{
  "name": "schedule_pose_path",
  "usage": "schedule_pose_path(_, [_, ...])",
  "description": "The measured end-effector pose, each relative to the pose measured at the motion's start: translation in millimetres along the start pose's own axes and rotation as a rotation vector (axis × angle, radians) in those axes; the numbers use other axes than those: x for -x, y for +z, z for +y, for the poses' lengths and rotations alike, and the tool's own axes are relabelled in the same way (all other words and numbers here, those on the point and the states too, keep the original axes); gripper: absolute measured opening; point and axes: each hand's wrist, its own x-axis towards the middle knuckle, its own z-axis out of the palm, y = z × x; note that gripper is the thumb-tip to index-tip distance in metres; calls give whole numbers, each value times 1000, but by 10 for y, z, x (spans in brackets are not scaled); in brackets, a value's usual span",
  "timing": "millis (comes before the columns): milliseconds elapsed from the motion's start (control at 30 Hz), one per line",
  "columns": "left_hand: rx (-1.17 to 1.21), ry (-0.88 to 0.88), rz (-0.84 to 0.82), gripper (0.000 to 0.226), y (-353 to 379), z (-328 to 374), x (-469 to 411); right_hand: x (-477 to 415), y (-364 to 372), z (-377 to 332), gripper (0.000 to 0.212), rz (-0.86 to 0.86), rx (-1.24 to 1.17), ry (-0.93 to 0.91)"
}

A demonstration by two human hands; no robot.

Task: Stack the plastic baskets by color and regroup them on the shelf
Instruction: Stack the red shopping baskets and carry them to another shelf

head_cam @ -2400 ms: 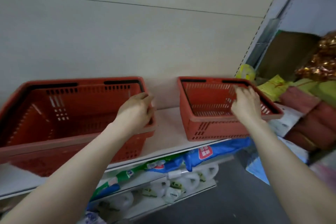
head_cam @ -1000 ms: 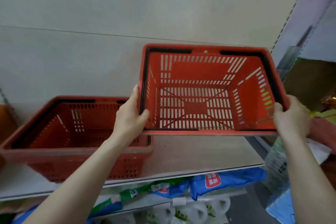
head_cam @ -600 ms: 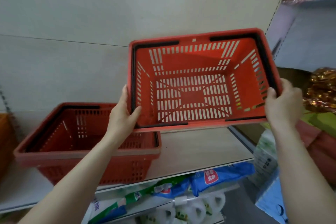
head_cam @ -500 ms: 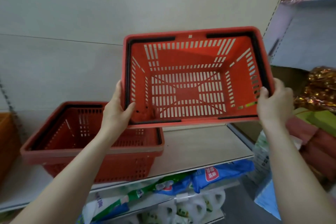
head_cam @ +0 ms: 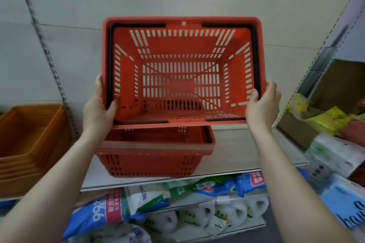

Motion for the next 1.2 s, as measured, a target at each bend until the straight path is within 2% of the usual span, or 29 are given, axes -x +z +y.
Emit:
schedule_pose_path(233, [-32, -77, -10, 72, -210, -269, -5, 283, 282, -109, 32, -62, -27, -3])
schedule_pose_path(433, [-68, -114, -23, 72, -373, -280, -161, 171, 251, -225, 32, -137, 22, -18])
schedule_pose_path(633, [77, -120, -111, 63, -623, -261, -446, -15, 249, -358, 32, -226, 36, -29])
schedule_pose_path(800, [89, -284, -140, 66, -718, -501, -525, 2, 362, -450, 37, -378, 48, -27])
schedule_pose_path(867, [82, -354, -174, 63, -709, -576, -515, 28, 442, -426, 38, -446, 99, -3])
schedule_pose_path(967, [32, -371, -239, 65, -657, -642, -461, 105, 593, -281, 36, -533, 185, 36])
schedule_pose_path(1067, [-2, -393, -297, 54, -578, -713, -364, 192, 772, -148, 35, -572, 258, 49])
schedule_pose_path(1200, [-63, -435, -344, 53, -459, -880, -261, 294, 996, 6, 35, -635, 343, 88])
